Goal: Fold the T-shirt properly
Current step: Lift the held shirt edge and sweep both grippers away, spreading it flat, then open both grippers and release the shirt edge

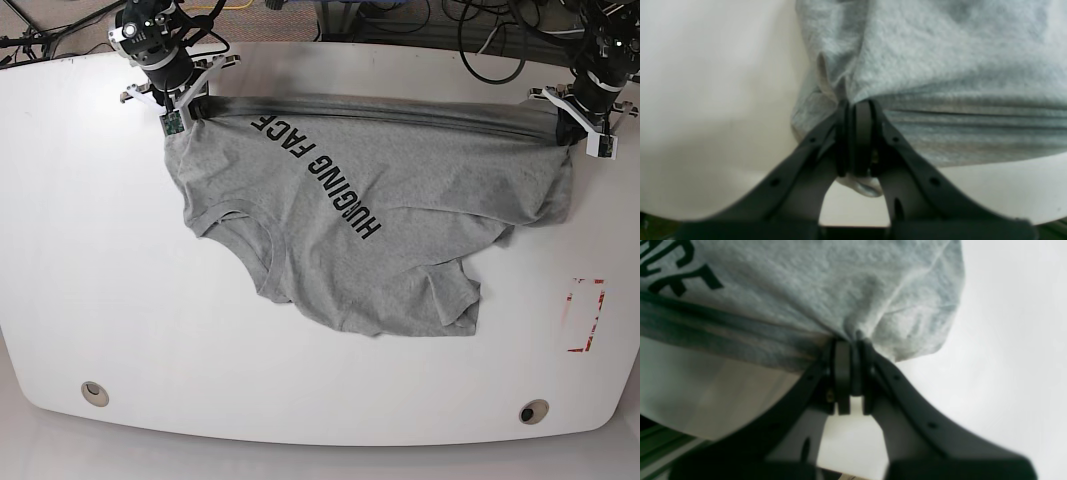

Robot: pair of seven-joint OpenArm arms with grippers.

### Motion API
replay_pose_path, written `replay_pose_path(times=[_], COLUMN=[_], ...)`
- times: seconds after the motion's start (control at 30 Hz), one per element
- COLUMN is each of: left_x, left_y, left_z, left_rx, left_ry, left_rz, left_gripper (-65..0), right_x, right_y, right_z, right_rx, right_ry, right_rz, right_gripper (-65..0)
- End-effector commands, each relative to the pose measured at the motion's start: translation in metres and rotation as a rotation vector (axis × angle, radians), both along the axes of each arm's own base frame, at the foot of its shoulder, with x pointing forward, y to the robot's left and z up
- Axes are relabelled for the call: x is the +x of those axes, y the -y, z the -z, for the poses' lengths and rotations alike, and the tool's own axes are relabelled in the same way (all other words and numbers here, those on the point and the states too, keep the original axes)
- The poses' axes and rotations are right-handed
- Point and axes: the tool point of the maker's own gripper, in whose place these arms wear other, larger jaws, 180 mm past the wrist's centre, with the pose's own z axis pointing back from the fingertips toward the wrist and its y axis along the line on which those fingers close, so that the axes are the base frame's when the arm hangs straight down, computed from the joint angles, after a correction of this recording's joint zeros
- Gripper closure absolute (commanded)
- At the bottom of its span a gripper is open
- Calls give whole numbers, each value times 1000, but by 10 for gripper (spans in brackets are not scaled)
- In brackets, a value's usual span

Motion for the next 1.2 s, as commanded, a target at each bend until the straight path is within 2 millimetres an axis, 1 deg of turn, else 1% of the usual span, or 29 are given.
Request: replay_pose_path(times=[0.0,0.03,0.1,0.17,0.23,0.3,0.37,0.43,0.57,0.77,0.83,0.9,1.03,1.1,1.17], left_x=[29,48,61,69,73,71,63,51,43,34,26,25,26,29,43], left_y=[-21,-22,-22,-22,-23,-23,-23,-22,-22,-22,-21,-21,-19,-17,-8], left_z=[-36,-55,-69,-78,-81,-76,-63,-48,-41,-35,-33,-31,-33,-35,-50], left_rx=[88,108,117,124,126,122,114,92,90,93,96,98,94,93,94], left_ry=[122,192,239,269,280,261,221,179,148,115,97,87,92,103,163], left_rz=[-35,-31,-28,-26,-25,-24,-23,-16,-19,-21,-21,-20,-14,-7,23], left_gripper=[-4,-1,-1,-5,-15,-73,-141,-288,-386,-485,-532,-557,-580,-581,-579], right_x=[33,57,72,78,80,74,60,38,25,11,-3,-6,-5,-2,8], right_y=[18,17,20,23,23,21,14,4,-1,-7,-8,-8,-4,1,0], right_z=[-24,-40,-51,-56,-57,-51,-39,-25,-16,-8,-5,-5,-8,-11,-17], right_rx=[-58,-55,-63,-71,-75,-72,-61,-61,-51,-28,-18,-12,-1,2,63], right_ry=[102,175,219,237,240,218,171,103,67,31,10,7,18,34,80], right_rz=[39,32,32,33,31,27,15,-13,-16,0,16,26,51,68,97], right_gripper=[0,0,0,0,0,0,-21,-101,-202,-343,-386,-405,-421,-420,-409])
